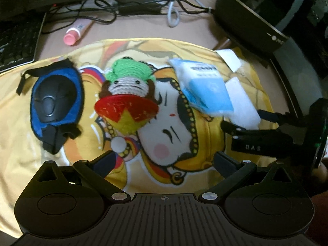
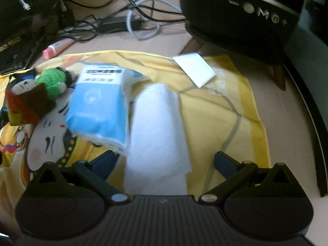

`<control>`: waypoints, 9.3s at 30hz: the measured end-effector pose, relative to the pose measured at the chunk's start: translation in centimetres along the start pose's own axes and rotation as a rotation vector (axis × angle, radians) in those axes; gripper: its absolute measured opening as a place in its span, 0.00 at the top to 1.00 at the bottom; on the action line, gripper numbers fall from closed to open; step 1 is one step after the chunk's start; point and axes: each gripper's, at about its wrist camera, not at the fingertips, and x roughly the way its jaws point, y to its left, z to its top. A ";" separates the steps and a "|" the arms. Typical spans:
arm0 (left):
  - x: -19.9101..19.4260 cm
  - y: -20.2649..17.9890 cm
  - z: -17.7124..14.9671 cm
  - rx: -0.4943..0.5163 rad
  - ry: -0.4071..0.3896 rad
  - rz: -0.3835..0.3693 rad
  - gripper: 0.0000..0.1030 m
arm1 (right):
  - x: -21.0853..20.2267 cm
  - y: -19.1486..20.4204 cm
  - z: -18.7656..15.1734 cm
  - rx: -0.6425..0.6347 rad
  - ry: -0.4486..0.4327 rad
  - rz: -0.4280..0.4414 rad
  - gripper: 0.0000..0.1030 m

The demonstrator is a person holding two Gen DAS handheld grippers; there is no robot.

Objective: Clean container
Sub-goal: 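Move the right gripper onto the folded white towel and close on it, then lift the white towel with the right gripper while the left gripper reaches the blue wipes packet, then close the left gripper on the blue wipes packet and lift it, then rub the white towel over the packet with the right gripper while the left gripper holds it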

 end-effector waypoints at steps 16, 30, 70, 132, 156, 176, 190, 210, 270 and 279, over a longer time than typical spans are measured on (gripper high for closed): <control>1.8 -0.6 1.4 -0.071 -0.090 -0.216 0.00 | 0.1 -0.1 -1.1 -0.041 -0.090 0.016 0.00; -1.5 2.8 0.0 -0.202 -0.217 -0.115 0.00 | -1.8 -4.3 1.4 0.050 -0.058 0.187 0.48; 6.7 -5.5 5.0 0.309 -0.157 -0.028 0.01 | 3.1 -4.9 7.1 0.202 -0.075 0.365 0.92; 10.0 -10.0 7.5 0.594 -0.178 -0.149 0.14 | -0.3 -9.7 3.6 0.380 -0.075 0.374 0.88; 10.0 -9.6 6.0 0.428 -0.102 -0.161 0.05 | -0.1 -10.4 4.5 0.324 -0.077 0.297 0.89; 9.9 -11.9 -1.0 1.252 -0.417 0.340 0.41 | -3.7 -5.4 9.0 0.271 -0.221 0.613 0.90; 5.0 -8.5 1.9 0.679 -0.309 -0.069 0.10 | -2.9 -4.2 5.4 0.174 -0.126 0.508 0.94; 5.9 -10.7 3.1 0.765 -0.417 -0.039 0.47 | -5.3 -7.0 4.9 0.265 -0.207 0.355 0.93; 7.2 -8.4 3.5 0.516 -0.169 -0.169 0.10 | -2.4 -6.7 3.6 0.155 -0.151 0.237 0.50; 7.3 -8.3 3.1 0.518 -0.137 -0.168 0.09 | -1.7 -4.9 3.2 0.051 -0.206 0.275 0.87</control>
